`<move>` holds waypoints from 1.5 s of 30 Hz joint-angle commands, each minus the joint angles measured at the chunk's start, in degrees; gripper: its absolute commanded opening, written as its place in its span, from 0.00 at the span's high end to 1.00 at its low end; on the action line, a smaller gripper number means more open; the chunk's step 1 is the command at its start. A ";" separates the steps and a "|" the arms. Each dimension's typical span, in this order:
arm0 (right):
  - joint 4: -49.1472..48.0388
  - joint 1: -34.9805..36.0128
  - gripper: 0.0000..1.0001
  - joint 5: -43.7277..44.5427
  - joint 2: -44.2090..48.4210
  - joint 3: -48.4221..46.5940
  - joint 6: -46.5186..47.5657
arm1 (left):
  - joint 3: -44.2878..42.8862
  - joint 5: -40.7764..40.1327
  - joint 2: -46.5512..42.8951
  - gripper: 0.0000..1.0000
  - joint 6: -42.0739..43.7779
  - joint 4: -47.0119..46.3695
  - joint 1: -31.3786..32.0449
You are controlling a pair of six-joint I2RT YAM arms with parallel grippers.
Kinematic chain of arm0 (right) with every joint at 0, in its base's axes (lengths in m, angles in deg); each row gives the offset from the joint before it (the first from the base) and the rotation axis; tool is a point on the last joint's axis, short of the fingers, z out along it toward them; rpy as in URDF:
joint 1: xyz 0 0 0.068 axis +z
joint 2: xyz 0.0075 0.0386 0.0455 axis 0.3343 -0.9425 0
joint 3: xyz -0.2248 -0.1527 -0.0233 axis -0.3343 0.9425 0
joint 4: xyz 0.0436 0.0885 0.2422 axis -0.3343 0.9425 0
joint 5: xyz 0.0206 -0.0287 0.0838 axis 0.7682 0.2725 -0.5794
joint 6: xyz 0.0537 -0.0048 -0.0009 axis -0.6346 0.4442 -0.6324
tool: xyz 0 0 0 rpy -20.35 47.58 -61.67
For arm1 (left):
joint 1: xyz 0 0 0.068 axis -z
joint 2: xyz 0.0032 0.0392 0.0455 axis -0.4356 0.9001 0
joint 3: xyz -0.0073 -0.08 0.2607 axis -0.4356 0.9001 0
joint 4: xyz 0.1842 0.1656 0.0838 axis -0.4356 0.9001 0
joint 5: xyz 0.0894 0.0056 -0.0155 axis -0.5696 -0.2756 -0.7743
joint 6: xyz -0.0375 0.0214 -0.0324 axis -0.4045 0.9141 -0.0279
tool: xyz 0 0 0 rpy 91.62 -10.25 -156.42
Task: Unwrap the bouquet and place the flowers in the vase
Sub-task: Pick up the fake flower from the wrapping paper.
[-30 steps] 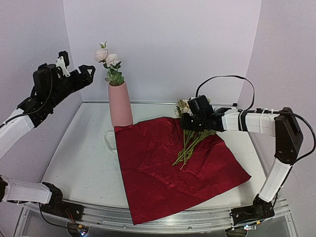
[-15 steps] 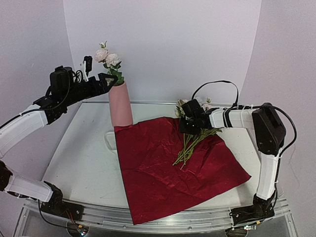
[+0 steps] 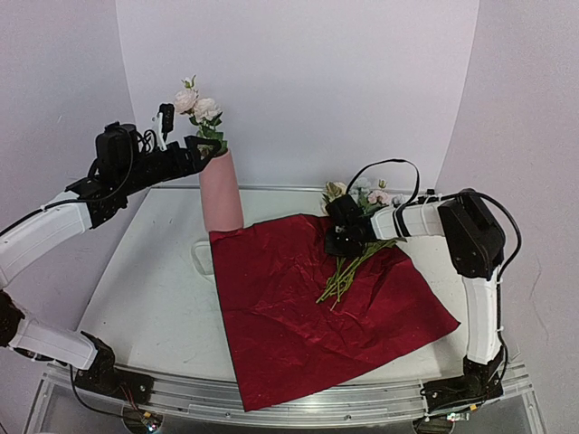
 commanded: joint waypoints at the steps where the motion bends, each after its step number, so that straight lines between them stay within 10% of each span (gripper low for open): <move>1: 2.69 -0.39 0.75 -0.13 -1.90 -2.46 -0.45 | 0.67 0.76 -0.39 0.05 1.33 -2.69 0.20; 8: 2.98 -0.39 0.99 -3.55 -0.44 -3.10 -2.26 | 1.21 0.58 -0.87 0.05 1.40 -2.73 0.19; 32: -25.95 0.87 1.00 -32.75 9.87 11.09 -10.05 | 2.21 2.40 -0.18 0.05 0.04 -3.19 0.34; 45: -44.29 8.85 1.00 -34.62 17.56 19.10 -4.24 | 1.88 3.65 0.93 0.05 -0.94 -3.44 1.22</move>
